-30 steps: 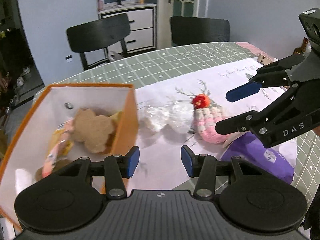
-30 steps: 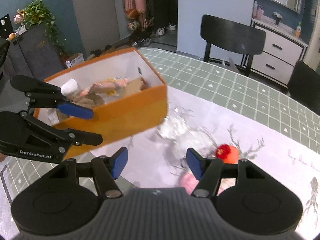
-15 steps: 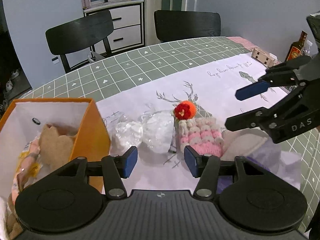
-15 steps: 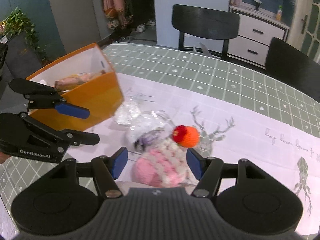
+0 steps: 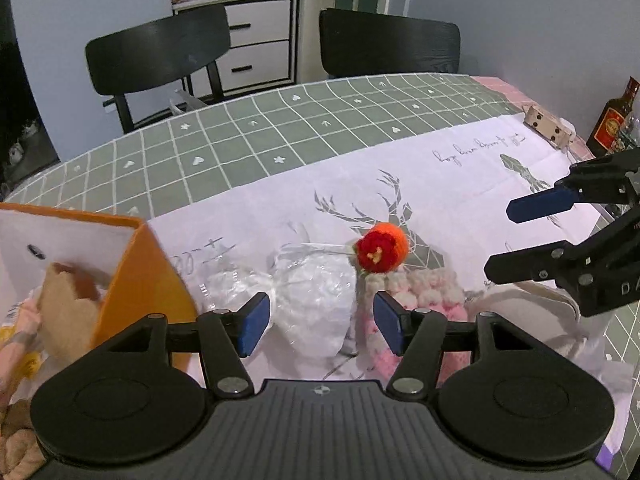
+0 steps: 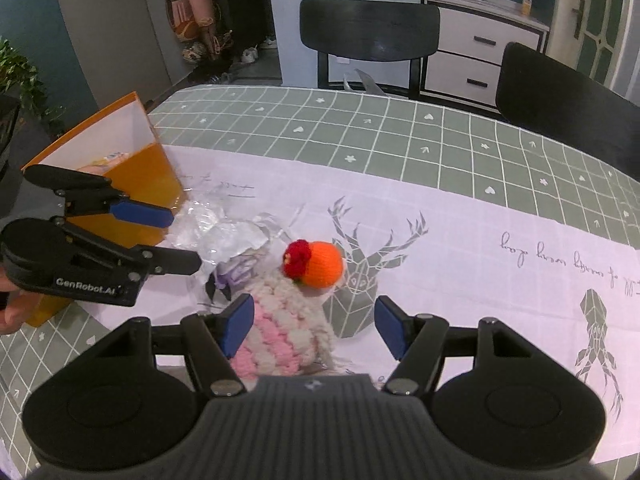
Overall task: Organize soft objects
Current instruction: 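Withdraw both open tools from the box toward the remaining table items, then grasp the clear plastic bag with the left tool while the right tool grasps the orange knitted ball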
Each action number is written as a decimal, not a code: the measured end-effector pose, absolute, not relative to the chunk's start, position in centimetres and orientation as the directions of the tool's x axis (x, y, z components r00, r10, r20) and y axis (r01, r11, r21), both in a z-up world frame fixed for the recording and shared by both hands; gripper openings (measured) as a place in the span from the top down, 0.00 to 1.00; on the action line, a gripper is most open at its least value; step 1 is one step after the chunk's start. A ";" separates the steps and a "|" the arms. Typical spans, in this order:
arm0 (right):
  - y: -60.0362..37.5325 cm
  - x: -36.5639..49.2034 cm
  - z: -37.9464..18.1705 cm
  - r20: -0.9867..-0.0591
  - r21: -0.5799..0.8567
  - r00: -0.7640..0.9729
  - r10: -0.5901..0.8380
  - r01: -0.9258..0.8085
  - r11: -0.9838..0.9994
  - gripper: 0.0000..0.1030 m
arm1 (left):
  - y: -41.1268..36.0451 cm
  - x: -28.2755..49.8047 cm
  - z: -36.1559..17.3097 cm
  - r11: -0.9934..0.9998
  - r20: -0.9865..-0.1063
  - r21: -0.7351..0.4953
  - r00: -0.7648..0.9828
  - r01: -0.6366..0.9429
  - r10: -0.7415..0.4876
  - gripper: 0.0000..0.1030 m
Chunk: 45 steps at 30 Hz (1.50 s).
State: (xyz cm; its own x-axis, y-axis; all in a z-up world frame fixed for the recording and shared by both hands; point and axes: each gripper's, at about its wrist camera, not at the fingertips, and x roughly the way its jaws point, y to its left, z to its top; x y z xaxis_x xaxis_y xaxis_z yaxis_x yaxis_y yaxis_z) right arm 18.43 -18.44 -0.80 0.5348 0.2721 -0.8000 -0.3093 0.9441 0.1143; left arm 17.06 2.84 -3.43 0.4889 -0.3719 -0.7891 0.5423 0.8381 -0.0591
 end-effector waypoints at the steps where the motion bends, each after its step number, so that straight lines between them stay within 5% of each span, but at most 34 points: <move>1: -18.6 18.6 -1.0 -0.801 0.116 0.534 0.272 -0.307 0.945 0.35 | 2.5 17.2 -3.6 0.835 -0.791 -0.050 0.489 0.547 -0.368 0.32; 20: -20.5 19.3 -2.3 -0.810 0.123 0.527 0.257 -0.275 0.954 0.35 | -1.5 18.2 -7.1 0.788 -0.815 0.164 0.532 0.593 -0.230 0.25; 22: -20.6 19.4 -2.4 -0.808 0.129 0.529 0.259 -0.271 0.954 0.35 | -1.8 18.4 -7.3 0.783 -0.816 0.187 0.538 0.593 -0.213 0.30; 23: -20.7 19.5 -2.4 -0.807 0.133 0.529 0.261 -0.269 0.954 0.35 | -1.9 18.4 -7.3 0.780 -0.813 0.200 0.545 0.593 -0.205 0.41; 30: -20.8 19.7 -3.0 -0.810 0.139 0.523 0.265 -0.267 0.953 0.35 | -1.3 18.1 -6.8 0.782 -0.807 0.183 0.546 0.596 -0.227 0.54; 45: -19.2 21.5 -3.9 -0.813 0.161 0.507 0.285 -0.275 0.948 0.34 | 1.7 14.4 -3.5 0.767 -0.754 0.100 0.551 0.634 -0.357 0.57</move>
